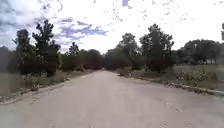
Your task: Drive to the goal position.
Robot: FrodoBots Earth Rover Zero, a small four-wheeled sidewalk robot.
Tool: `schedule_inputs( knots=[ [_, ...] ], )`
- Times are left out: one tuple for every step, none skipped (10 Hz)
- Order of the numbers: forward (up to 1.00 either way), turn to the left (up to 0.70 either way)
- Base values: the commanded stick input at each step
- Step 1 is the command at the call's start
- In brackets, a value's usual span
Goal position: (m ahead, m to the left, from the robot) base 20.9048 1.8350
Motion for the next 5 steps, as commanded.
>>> schedule_inputs(
  knots=[
    [0.85, 0.0],
    [0.85, 0.0],
    [0.85, 0.0],
    [0.85, 0.0],
    [0.85, 0.0]
  ],
)
